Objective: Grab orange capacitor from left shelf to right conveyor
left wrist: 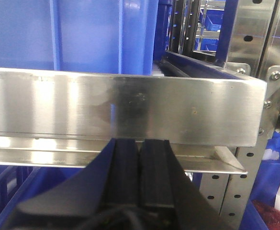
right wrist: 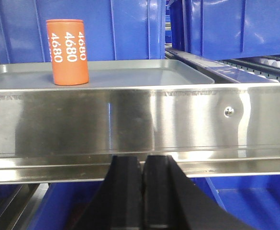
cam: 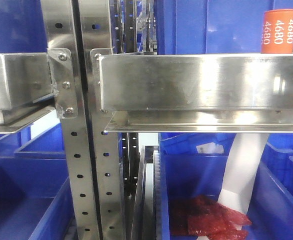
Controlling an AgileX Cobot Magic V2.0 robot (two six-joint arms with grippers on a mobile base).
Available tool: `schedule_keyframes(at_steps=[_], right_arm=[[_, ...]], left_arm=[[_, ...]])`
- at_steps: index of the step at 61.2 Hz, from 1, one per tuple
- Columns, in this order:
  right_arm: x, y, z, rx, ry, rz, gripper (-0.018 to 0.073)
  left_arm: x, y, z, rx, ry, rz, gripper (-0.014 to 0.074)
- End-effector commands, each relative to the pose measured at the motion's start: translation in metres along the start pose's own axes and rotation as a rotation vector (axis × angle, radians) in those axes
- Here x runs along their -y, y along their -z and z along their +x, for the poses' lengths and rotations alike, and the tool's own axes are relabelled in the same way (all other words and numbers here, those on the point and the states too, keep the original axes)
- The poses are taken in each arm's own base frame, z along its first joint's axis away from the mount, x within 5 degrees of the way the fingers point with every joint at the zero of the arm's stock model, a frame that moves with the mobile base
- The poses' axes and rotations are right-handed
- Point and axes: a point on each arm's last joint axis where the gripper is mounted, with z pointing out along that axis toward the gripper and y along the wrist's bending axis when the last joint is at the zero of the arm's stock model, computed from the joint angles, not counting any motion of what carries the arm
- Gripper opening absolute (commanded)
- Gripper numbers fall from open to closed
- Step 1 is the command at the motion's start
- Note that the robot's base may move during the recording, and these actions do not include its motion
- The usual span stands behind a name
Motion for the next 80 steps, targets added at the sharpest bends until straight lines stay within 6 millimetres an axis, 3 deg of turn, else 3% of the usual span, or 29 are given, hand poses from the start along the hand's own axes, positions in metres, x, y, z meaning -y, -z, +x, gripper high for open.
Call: schedule_keyframes(at_steps=[1, 56, 64, 80], right_arm=[[-0.001, 0.002, -0.010, 0.104, 0.001, -0.007, 0.0047], [-0.001, 0.002, -0.015, 0.164, 0.001, -0.009, 0.0047], [-0.002, 0.006, -0.032, 0.236, -0.037, -0.017, 0.0047], [-0.008, 0.011, -0.099, 0.206, -0.055, -0.035, 0.0050]], left_arm=[[0.000, 0.001, -0.010, 0.103, 0.005, -0.002, -0.0127], [0.000, 0.001, -0.010, 0.103, 0.005, -0.002, -0.0127], [0.000, 0.001, -0.010, 0.103, 0.005, -0.002, -0.0127], [0.000, 0.001, -0.010, 0.103, 0.005, -0.002, -0.0127]])
